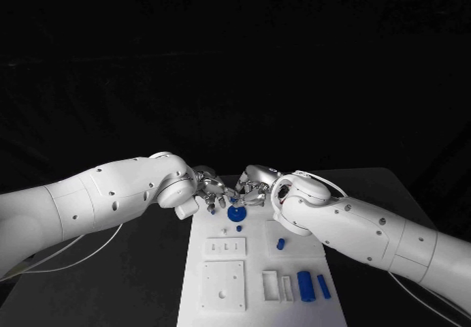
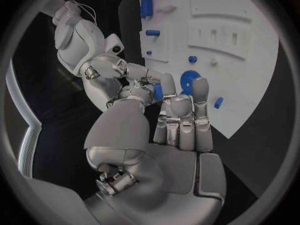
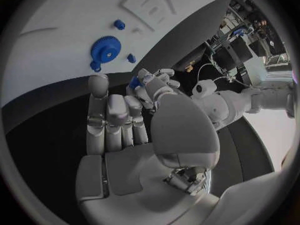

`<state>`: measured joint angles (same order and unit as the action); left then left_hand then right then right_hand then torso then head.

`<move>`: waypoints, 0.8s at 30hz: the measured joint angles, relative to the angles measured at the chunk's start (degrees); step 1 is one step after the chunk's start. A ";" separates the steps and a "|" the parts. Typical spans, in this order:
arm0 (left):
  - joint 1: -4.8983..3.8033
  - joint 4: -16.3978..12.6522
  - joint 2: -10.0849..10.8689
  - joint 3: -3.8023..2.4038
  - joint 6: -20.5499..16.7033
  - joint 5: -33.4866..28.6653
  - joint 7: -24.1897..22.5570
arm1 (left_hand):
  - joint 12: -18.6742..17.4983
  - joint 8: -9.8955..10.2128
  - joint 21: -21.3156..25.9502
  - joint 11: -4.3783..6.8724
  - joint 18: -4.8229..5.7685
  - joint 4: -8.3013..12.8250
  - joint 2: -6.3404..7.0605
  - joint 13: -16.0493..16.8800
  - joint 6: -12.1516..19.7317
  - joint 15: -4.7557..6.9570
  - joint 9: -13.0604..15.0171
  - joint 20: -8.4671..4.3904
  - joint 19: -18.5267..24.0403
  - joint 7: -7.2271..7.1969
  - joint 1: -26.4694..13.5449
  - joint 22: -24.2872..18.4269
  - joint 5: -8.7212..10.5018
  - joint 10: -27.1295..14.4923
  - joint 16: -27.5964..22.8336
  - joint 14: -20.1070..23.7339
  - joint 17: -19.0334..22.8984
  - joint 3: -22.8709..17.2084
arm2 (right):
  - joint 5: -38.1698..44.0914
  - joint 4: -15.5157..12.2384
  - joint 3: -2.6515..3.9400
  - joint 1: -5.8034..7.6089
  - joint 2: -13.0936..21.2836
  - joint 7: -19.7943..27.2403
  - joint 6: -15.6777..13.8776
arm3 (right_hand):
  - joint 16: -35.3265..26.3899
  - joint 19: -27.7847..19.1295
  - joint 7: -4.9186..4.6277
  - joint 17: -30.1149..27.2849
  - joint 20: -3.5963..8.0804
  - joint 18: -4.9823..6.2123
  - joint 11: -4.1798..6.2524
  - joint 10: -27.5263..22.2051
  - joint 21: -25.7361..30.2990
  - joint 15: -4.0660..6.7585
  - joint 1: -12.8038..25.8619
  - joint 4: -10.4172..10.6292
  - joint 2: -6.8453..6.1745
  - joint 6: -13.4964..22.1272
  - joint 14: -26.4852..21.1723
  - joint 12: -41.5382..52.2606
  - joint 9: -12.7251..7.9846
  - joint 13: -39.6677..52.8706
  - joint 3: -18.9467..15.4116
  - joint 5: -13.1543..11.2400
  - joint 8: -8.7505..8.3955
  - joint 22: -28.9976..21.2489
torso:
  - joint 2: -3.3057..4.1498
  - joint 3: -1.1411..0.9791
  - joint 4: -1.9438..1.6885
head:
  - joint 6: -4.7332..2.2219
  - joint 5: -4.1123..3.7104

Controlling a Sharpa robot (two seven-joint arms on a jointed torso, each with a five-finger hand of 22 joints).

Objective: Assemble the parts on the task board

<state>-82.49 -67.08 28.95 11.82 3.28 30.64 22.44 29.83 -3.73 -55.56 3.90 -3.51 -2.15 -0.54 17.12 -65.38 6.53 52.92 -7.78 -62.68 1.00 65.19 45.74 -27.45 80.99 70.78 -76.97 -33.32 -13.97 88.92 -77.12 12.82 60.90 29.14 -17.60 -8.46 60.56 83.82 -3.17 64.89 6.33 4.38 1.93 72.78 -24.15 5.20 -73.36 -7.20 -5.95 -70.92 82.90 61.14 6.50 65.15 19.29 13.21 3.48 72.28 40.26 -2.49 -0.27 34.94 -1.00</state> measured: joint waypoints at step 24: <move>0.35 -0.33 2.10 0.05 1.74 -1.21 0.23 | 0.39 -0.17 1.06 0.57 -0.01 3.91 0.77 0.97 -0.42 0.83 7.07 -0.51 -1.33 0.42 -4.10 3.28 -2.88 1.61 2.19 -1.68 -5.93 -4.10 | -0.73 -2.02 0.09 -0.94 6.48 1.94 -0.44 | -7.69 0.22 -3.56 -7.98 -2.26 1.81 -2.85 -10.44 11.36 -2.42 -1.98 2.03 -2.26 13.61 -5.73 -7.01 -2.72 -15.65 -10.88 0.00 0.27 -4.41 | -0.08 -0.05 0.17 | -0.13 0.19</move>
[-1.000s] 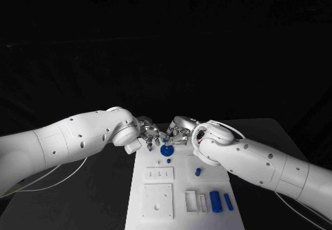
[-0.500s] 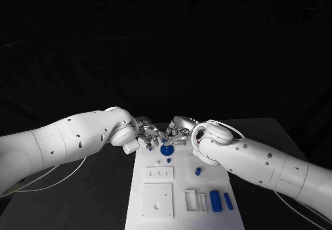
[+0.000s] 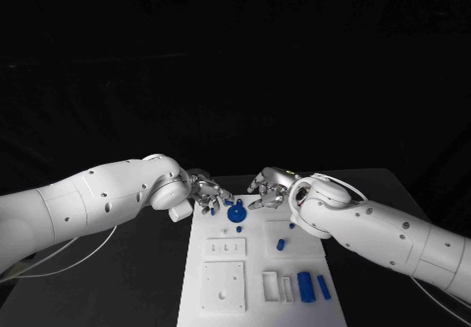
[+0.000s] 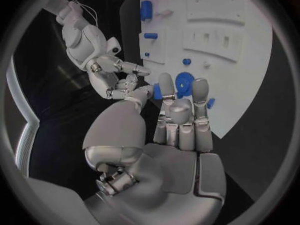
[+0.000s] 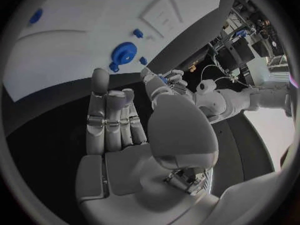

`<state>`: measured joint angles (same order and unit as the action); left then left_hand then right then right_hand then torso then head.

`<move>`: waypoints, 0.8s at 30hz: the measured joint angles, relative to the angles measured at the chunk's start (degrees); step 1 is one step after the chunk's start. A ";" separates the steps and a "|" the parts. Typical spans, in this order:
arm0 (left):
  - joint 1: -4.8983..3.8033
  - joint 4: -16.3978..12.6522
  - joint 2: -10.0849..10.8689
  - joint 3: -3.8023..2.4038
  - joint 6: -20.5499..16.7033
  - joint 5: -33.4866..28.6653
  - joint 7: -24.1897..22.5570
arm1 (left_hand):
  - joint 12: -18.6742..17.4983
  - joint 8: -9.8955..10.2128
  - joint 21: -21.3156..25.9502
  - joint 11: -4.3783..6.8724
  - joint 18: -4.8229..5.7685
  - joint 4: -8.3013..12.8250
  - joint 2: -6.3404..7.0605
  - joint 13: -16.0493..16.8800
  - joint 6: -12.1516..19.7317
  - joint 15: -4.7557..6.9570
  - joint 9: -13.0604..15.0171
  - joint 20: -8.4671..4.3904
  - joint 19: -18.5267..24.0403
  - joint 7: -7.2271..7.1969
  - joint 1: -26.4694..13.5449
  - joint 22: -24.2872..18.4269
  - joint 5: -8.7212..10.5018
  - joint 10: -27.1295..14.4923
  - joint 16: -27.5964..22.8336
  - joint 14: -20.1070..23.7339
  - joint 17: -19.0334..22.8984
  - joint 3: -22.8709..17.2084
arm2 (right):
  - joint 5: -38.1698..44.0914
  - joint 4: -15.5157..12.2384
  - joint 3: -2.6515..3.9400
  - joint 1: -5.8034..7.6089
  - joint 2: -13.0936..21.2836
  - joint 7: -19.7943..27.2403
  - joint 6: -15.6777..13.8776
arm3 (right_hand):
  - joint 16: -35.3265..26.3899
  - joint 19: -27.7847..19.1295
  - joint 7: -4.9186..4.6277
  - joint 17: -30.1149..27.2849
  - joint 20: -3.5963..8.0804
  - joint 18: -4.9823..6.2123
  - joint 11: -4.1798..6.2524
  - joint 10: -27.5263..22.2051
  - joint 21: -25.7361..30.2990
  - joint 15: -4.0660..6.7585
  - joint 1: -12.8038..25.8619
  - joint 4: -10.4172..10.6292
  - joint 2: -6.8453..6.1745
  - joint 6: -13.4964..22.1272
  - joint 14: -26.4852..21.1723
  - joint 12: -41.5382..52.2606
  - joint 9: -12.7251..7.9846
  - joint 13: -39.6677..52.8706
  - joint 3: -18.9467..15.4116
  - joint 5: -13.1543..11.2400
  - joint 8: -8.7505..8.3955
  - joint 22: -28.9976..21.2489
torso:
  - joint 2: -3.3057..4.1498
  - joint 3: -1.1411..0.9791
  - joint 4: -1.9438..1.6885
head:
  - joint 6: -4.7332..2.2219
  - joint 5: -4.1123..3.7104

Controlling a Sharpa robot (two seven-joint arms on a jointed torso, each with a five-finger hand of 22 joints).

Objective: Assemble the parts on the task board

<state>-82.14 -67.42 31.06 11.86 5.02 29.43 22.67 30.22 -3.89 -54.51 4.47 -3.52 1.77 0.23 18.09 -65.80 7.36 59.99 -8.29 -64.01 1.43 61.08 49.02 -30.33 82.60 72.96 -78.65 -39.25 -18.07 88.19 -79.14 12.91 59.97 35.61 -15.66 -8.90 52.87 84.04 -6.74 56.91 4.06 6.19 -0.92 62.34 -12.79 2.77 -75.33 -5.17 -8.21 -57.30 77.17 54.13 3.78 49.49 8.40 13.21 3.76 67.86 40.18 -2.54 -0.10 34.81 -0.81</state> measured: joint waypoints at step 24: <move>0.74 -7.09 4.50 1.88 -0.72 3.77 4.14 | 0.00 0.29 0.93 0.15 0.01 1.62 0.07 0.28 -0.22 0.15 0.70 -0.21 -1.03 0.22 -0.62 1.87 -0.01 0.95 0.66 -1.14 -2.51 -0.33 | -11.26 0.41 5.93 -0.71 6.97 5.63 -10.47 | -1.23 -0.12 0.11 -2.96 0.11 0.39 0.21 0.23 1.50 0.21 1.72 -2.11 -0.81 -1.57 -0.20 0.66 -0.03 -3.82 9.74 5.99 0.00 0.45 | -0.83 -0.11 0.48 | 1.86 1.17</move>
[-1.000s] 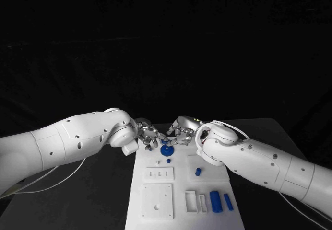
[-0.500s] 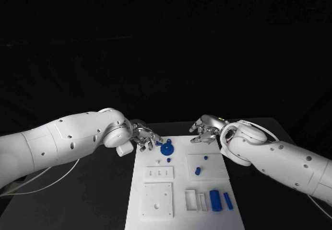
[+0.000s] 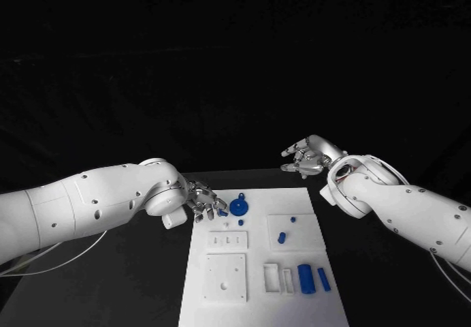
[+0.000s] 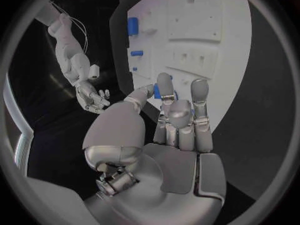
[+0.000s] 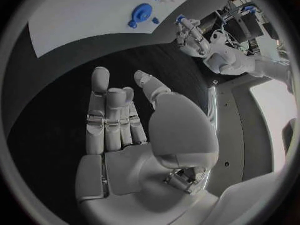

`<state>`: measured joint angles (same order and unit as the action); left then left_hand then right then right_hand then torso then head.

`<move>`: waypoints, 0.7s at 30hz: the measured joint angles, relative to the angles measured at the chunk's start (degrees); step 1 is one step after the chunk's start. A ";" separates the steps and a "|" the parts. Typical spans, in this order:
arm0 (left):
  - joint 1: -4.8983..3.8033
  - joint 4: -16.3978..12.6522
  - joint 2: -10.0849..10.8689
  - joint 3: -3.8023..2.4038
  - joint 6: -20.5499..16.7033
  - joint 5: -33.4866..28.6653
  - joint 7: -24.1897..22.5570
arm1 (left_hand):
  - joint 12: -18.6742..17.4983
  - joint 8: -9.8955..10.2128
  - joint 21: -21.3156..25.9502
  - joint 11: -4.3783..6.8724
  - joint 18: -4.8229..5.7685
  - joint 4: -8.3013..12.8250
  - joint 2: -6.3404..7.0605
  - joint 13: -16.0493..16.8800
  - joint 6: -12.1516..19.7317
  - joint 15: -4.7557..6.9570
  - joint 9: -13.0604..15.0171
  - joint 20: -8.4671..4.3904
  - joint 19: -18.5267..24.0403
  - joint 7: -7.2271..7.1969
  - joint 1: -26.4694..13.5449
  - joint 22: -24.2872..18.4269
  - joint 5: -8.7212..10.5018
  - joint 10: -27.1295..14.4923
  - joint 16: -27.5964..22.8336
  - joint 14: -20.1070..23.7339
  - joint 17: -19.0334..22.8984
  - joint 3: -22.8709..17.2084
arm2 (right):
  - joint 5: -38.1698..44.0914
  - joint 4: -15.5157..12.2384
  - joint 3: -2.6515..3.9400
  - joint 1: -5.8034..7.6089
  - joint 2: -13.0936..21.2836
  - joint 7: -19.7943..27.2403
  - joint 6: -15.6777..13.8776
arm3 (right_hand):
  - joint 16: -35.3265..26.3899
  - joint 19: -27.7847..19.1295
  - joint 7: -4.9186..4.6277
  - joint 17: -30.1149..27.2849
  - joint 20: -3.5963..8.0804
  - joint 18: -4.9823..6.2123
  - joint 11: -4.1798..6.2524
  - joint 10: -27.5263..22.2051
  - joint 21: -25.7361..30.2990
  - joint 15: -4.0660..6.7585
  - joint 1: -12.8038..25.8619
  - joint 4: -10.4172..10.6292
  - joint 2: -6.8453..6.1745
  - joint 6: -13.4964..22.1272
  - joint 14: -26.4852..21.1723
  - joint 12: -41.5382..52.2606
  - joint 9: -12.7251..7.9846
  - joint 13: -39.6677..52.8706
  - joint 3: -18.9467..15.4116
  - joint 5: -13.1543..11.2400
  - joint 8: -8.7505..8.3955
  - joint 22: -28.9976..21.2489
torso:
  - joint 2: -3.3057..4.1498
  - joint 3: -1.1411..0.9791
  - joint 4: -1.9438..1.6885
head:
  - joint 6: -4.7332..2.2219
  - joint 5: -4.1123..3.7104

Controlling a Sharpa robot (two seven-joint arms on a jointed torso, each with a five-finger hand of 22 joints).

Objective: Assemble the parts on the task board

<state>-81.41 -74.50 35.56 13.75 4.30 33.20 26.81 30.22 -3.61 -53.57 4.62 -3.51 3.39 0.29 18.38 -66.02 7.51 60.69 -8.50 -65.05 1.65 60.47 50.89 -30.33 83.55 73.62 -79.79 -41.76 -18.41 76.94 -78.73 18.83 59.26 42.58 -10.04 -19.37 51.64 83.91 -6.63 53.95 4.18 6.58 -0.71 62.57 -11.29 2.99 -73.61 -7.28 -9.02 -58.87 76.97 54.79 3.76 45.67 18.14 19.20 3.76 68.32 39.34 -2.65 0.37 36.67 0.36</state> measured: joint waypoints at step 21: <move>5.71 -7.01 1.04 0.14 -8.27 10.99 2.44 | -0.66 -0.21 1.95 -0.21 0.00 0.20 0.33 0.11 -0.61 -0.04 -0.21 0.21 -1.64 0.61 -0.33 2.20 -0.24 0.22 0.44 -1.40 -2.85 -1.02 | -3.39 1.87 0.22 0.16 -3.48 1.67 -2.90 | -0.01 0.00 0.34 -0.23 0.00 -0.05 0.23 -0.23 0.22 0.20 1.01 -0.47 -0.41 -0.74 -0.19 -0.02 0.01 -0.30 2.69 4.81 0.00 0.46 | -0.83 -0.34 -0.28 | 3.07 0.25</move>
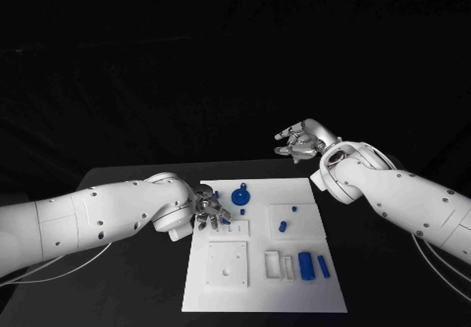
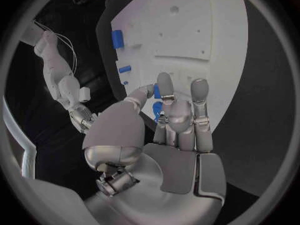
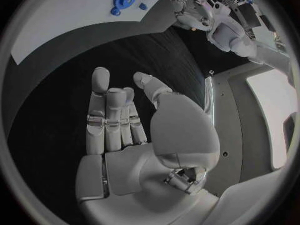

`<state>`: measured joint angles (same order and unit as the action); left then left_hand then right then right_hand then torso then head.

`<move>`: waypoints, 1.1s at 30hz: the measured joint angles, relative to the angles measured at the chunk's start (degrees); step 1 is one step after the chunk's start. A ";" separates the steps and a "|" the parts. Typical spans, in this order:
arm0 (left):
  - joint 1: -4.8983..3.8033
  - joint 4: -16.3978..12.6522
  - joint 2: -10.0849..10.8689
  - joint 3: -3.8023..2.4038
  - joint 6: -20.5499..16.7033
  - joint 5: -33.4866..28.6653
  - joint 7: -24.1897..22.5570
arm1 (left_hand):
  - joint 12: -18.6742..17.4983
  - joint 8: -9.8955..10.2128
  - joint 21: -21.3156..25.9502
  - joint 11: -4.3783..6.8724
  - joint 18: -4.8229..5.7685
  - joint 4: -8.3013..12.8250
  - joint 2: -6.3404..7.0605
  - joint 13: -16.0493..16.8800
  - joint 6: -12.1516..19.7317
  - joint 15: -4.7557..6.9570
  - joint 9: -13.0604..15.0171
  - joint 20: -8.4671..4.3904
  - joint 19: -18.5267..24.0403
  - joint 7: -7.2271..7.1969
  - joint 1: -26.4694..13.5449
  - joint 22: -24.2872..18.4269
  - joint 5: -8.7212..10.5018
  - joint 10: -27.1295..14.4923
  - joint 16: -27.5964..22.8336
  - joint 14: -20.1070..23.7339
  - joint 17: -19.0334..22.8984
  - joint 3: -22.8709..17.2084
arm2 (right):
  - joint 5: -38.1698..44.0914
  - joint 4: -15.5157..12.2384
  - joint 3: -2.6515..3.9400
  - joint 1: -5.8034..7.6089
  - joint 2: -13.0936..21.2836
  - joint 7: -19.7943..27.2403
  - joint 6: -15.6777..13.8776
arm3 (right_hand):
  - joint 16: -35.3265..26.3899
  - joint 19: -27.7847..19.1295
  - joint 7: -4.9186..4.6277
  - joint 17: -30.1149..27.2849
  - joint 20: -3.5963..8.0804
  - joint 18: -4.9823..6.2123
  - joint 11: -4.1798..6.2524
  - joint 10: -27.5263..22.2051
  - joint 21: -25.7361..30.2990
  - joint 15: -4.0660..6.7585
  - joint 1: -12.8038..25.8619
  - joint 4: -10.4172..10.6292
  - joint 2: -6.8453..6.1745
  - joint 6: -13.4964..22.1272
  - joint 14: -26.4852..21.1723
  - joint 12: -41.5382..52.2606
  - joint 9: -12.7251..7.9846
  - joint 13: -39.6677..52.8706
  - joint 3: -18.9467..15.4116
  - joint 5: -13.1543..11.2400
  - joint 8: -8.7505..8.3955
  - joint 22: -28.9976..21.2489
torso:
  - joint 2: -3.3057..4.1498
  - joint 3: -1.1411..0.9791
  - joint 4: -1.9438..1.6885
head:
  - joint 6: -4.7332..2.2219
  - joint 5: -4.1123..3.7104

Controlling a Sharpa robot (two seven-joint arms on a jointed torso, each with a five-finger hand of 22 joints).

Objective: Assemble the parts on the task board

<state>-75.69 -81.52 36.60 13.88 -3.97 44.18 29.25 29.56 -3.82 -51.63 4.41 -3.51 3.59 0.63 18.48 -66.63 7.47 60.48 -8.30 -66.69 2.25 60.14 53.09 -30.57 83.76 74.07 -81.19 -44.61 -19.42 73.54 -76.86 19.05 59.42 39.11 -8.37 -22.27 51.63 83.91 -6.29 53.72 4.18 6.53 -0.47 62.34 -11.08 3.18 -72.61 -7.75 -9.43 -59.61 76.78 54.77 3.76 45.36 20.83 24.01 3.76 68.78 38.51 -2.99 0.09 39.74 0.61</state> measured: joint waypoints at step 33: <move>2.77 1.49 -2.50 -0.01 -3.15 8.81 0.64 | -0.45 -0.01 3.50 -0.21 -0.01 0.62 1.09 0.11 0.02 -0.02 0.42 0.00 -1.21 -0.01 -0.34 4.30 0.27 0.20 -0.96 -0.40 0.08 -2.40 | 0.02 0.76 0.01 0.01 -1.52 -0.13 0.29 | 0.00 0.00 -0.09 0.01 0.00 -0.32 0.17 -0.18 0.23 0.00 0.23 0.16 0.23 -0.46 0.00 -0.01 0.01 0.01 0.15 0.00 0.00 0.12 | 0.10 0.04 -0.03 | 0.94 -0.25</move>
<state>-72.92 -80.02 34.09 13.87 -7.12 52.99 29.89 29.11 -3.83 -48.13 4.20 -3.52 4.20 1.71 18.60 -66.61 7.45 60.90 -8.29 -67.90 2.24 59.80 57.39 -30.30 83.96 73.11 -81.59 -44.53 -21.83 73.56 -76.10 19.06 59.43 37.59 -8.49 -21.98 51.63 83.91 -6.38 53.73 4.18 6.21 -0.30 62.16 -10.85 3.18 -72.38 -7.59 -9.20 -60.07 76.78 54.76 3.77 45.38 20.98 24.01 3.76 68.90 38.61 -2.94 0.07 40.68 0.36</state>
